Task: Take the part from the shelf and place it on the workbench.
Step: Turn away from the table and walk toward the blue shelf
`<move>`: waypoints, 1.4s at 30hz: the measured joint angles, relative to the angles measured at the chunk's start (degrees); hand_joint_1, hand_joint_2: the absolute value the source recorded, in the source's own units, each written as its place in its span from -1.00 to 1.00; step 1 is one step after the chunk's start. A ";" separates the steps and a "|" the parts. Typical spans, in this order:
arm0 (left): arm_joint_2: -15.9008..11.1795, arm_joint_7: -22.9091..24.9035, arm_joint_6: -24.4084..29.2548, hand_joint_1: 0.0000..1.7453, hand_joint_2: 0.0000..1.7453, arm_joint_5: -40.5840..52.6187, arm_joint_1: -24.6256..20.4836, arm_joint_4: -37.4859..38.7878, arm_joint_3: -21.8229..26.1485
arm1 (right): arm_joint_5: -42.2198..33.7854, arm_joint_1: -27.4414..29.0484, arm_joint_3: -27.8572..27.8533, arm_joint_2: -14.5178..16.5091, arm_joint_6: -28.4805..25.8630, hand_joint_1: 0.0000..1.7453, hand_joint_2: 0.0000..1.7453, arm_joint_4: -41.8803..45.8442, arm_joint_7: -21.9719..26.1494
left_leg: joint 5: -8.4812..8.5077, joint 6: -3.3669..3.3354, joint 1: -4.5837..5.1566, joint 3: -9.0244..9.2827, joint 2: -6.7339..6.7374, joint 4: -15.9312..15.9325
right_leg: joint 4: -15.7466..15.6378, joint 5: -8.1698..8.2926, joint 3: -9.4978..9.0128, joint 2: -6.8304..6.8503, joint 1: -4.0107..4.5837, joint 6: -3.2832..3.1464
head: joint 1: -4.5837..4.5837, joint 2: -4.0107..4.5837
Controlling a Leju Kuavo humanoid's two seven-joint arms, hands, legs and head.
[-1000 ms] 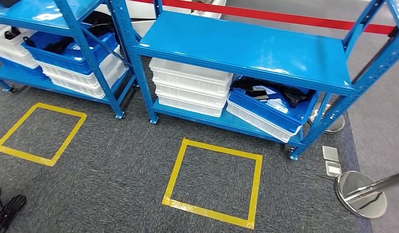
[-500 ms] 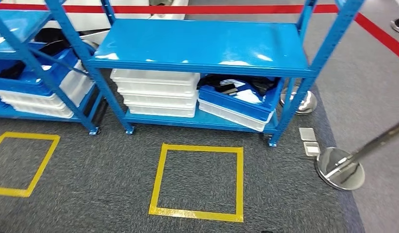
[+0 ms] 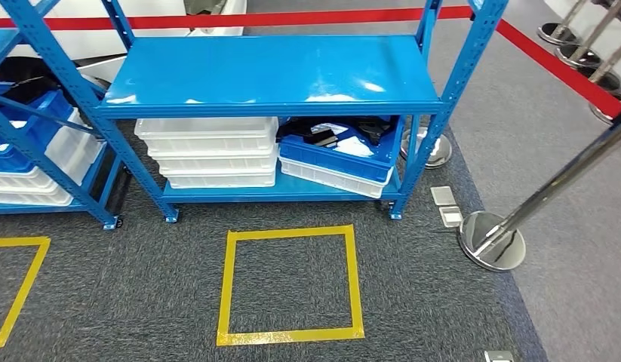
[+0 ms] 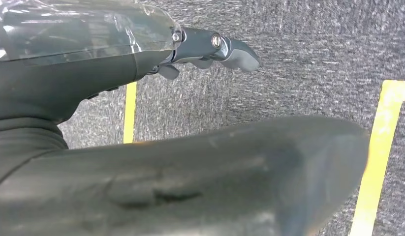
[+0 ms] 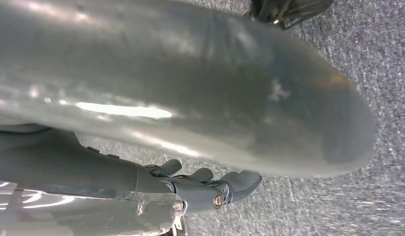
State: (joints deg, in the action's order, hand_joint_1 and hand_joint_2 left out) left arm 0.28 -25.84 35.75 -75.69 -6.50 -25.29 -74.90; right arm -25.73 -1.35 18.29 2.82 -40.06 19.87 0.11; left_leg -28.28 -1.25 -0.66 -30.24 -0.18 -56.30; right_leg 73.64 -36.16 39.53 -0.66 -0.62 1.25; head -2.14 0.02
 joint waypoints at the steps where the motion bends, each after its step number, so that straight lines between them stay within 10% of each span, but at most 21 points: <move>1: 0.01 0.01 -0.02 -1.00 -1.00 0.01 0.01 0.02 0.00 | -0.01 0.07 0.20 -0.01 0.01 -1.00 -1.00 0.03 -0.11 | -0.13 0.14 -0.11 0.06 0.34 -0.07 | -0.02 0.74 -0.01 0.17 -0.25 0.30 | -0.12 0.00; 6: 0.05 -0.06 -0.10 -1.00 -1.00 0.03 -0.18 0.03 0.00 | -0.21 0.06 1.08 -0.12 0.03 -1.00 -1.00 0.08 -0.48 | -1.39 1.66 -0.30 0.34 0.95 -1.19 | -14.74 7.53 -7.21 0.80 -0.72 0.49 | -1.04 0.00; 10: 0.04 -0.72 -0.11 -1.00 -1.00 0.10 -0.18 0.03 0.00 | -0.84 0.14 1.69 -0.19 0.04 -1.00 -1.00 0.11 -0.77 | -1.70 0.66 -0.17 0.55 0.87 -1.33 | -15.27 7.35 -7.46 0.67 -0.56 -0.01 | -0.09 0.00; 19: 0.04 -2.45 0.36 -1.00 -1.00 -0.67 -0.18 0.03 0.09 | -2.49 0.13 3.23 -0.35 0.17 -1.00 -1.00 0.27 -0.73 | -1.32 2.52 -0.41 1.24 0.87 -0.20 | -15.16 6.95 -7.62 0.68 -0.25 -0.92 | 0.90 0.00; 34: 0.04 -1.52 1.52 -1.00 -1.00 -1.14 -0.16 0.01 0.11 | -3.32 0.12 5.52 -0.54 0.89 -1.00 -1.00 0.39 -0.91 | -1.49 2.82 -0.13 1.25 0.87 -0.32 | -15.18 6.90 -7.79 0.68 -0.31 -0.99 | 0.94 0.00; 38: 0.04 -1.12 1.89 -1.00 1.00 -1.13 -0.14 -0.02 0.13 | -4.15 0.11 6.15 -0.60 1.82 -1.00 -1.00 0.39 -1.48 | -1.50 2.81 -0.13 1.25 0.87 -0.35 | -15.19 6.90 -7.80 0.68 -0.32 -0.99 | 0.94 0.00; 42: 0.04 -0.77 1.94 -1.00 1.00 -0.81 -0.13 -0.30 0.13 | -5.52 0.07 6.85 -0.65 3.45 -1.00 -1.00 0.39 -2.44 | -1.50 2.81 -0.14 1.25 0.87 -0.35 | -15.19 6.90 -7.80 0.68 -0.36 -0.99 | 0.96 0.00</move>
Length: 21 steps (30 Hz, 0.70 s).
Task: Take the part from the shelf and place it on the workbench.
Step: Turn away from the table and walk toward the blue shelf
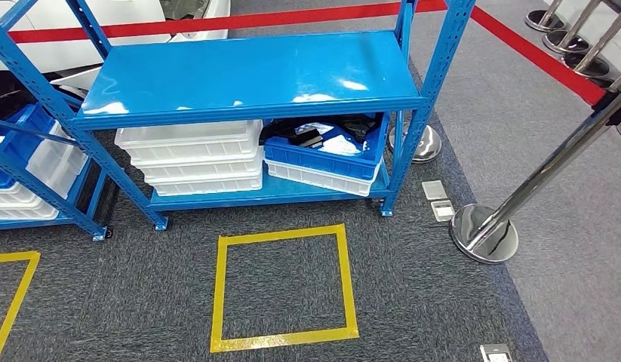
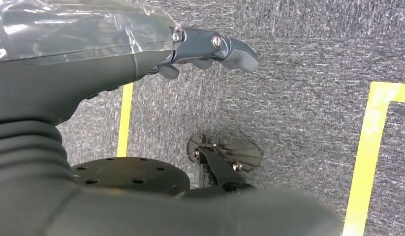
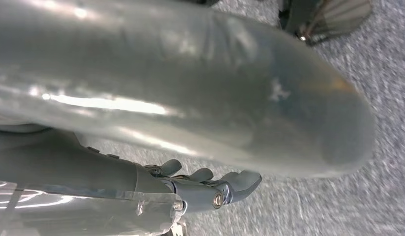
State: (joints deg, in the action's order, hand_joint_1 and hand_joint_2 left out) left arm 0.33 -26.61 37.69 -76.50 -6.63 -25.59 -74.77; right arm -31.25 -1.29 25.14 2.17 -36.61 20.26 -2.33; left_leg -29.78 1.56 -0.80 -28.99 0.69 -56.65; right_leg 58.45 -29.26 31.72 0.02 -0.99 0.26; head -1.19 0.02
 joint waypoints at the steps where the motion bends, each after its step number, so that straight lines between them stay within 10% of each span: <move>1: 0.00 0.09 0.04 -1.00 1.00 0.13 0.00 -0.08 0.00 | -0.27 -0.01 0.18 -0.01 0.33 -1.00 -1.00 0.00 -0.20 | 0.00 0.00 0.00 0.00 0.00 0.00 | 0.00 0.00 0.00 0.00 0.00 0.00 | 0.01 0.00; 2: 0.00 0.17 0.09 -1.00 1.00 0.23 0.00 -0.16 0.00 | -0.47 -0.02 0.38 -0.01 0.60 -1.00 -1.00 0.00 -0.35 | 0.00 0.00 -0.01 0.00 0.00 0.00 | 0.00 0.00 0.00 0.00 -0.01 0.00 | 0.01 0.00; 6: 0.00 0.41 0.22 -1.00 1.00 0.32 0.00 -0.30 -0.01 | -0.80 -0.06 1.05 -0.01 1.32 -1.00 1.00 0.00 -0.83 | 0.00 0.00 -0.02 0.00 0.00 0.00 | 0.00 0.00 0.00 0.00 -0.01 0.00 | 0.01 0.00; 21: -0.03 4.77 -5.18 -1.00 1.00 12.66 2.17 -0.57 7.01 | 3.12 1.10 1.63 -0.49 7.95 -1.00 1.00 0.00 -0.01 | -0.03 0.00 -0.01 0.00 0.00 0.00 | 0.00 0.00 0.00 0.00 -0.01 0.00 | 0.02 0.00</move>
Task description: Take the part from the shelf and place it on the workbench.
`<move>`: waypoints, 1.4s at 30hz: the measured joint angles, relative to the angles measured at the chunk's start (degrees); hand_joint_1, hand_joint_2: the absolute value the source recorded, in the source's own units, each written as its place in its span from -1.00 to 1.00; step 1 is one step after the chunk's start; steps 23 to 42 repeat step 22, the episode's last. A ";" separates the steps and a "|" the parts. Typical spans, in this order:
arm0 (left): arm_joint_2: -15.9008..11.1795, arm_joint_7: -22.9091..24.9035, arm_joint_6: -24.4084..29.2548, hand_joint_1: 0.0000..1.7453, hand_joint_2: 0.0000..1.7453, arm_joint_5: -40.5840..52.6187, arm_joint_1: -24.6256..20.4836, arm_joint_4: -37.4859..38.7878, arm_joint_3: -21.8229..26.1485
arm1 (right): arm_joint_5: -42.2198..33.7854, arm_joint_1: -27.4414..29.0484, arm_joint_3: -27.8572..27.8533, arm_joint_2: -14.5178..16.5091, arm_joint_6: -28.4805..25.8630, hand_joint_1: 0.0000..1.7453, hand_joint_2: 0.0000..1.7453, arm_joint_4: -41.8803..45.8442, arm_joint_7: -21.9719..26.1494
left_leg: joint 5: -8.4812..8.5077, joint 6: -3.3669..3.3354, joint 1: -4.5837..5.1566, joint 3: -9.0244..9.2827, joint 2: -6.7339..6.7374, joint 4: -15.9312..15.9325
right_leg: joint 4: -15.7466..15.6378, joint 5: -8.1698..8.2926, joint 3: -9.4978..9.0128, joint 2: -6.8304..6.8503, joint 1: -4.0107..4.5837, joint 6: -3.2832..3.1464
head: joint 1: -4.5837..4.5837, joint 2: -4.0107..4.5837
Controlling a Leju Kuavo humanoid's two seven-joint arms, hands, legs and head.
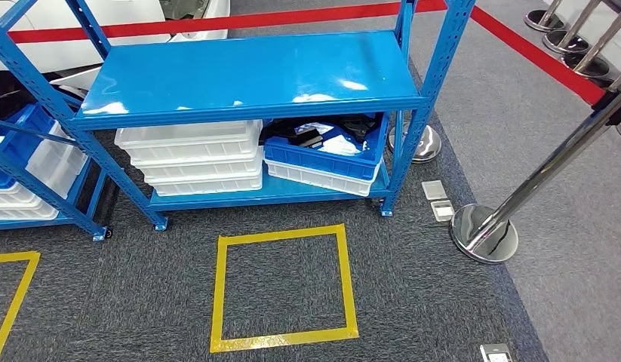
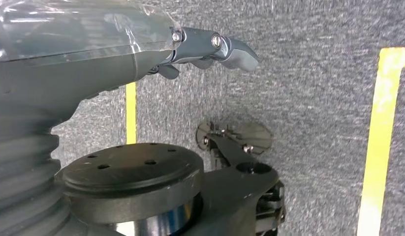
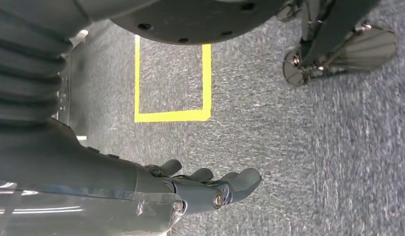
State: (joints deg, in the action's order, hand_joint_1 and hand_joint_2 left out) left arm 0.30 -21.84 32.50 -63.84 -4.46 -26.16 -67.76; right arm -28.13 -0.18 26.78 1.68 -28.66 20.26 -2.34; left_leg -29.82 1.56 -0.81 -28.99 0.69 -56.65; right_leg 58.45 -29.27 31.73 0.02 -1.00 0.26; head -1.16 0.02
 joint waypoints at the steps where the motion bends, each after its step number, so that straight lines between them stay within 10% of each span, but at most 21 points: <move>1: -0.02 0.47 -0.66 -1.00 1.00 1.34 0.26 0.00 1.03 | 0.58 0.16 -0.17 -0.06 0.58 -1.00 1.00 0.00 0.02 | 0.00 0.00 0.00 0.00 0.00 0.00 | 0.00 0.00 0.00 0.00 0.00 0.00 | 0.01 0.00; 9: -0.22 4.08 -6.03 -1.00 1.00 11.96 2.34 0.00 9.99 | 5.22 1.34 -2.75 -0.67 5.10 -1.00 1.00 0.00 0.36 | 0.00 0.00 -0.01 0.00 0.00 0.00 | 0.00 0.00 0.00 0.00 0.00 0.00 | 0.03 0.00; 11: -0.31 5.00 -7.40 -1.00 0.00 14.70 2.89 0.00 12.43 | 6.44 1.66 -3.61 -0.87 6.24 -1.00 1.00 0.00 0.40 | -0.01 0.00 -0.01 0.00 0.00 0.00 | 0.00 0.00 0.00 0.00 0.00 0.00 | 0.03 0.00; 13: -0.38 5.94 -8.76 -1.00 -1.00 17.43 3.45 0.00 14.95 | 7.66 2.01 -4.50 -1.06 7.43 -1.00 0.00 0.00 0.50 | -0.01 0.00 -0.01 0.00 0.00 0.00 | 0.00 -0.01 0.00 0.00 0.00 0.00 | 0.03 0.00; 15: -0.44 6.80 -10.05 -1.00 -1.00 20.02 3.95 0.00 17.38 | 8.82 2.38 -5.35 -1.19 8.60 -1.00 -1.00 0.00 0.61 | -0.01 0.00 -0.02 0.00 0.00 0.00 | 0.00 -0.01 0.00 0.00 0.00 0.00 | 0.04 0.00; 22: -0.57 9.70 -14.34 -1.00 -1.00 28.58 5.62 0.02 25.20 | 12.61 3.56 -8.20 -1.36 12.66 -1.00 -1.00 0.00 1.05 | -0.03 0.00 -0.03 0.00 0.00 0.01 | -0.01 -0.01 -0.01 0.00 0.00 0.00 | 0.07 0.00; 42: -0.57 9.70 -14.34 -1.00 -1.00 28.58 5.62 0.02 25.20 | 12.61 3.56 -8.20 -1.36 12.66 -1.00 -1.00 0.00 1.05 | -0.03 0.00 -0.03 0.00 0.00 0.01 | -0.01 -0.01 -0.01 0.00 0.00 0.00 | 0.07 0.00</move>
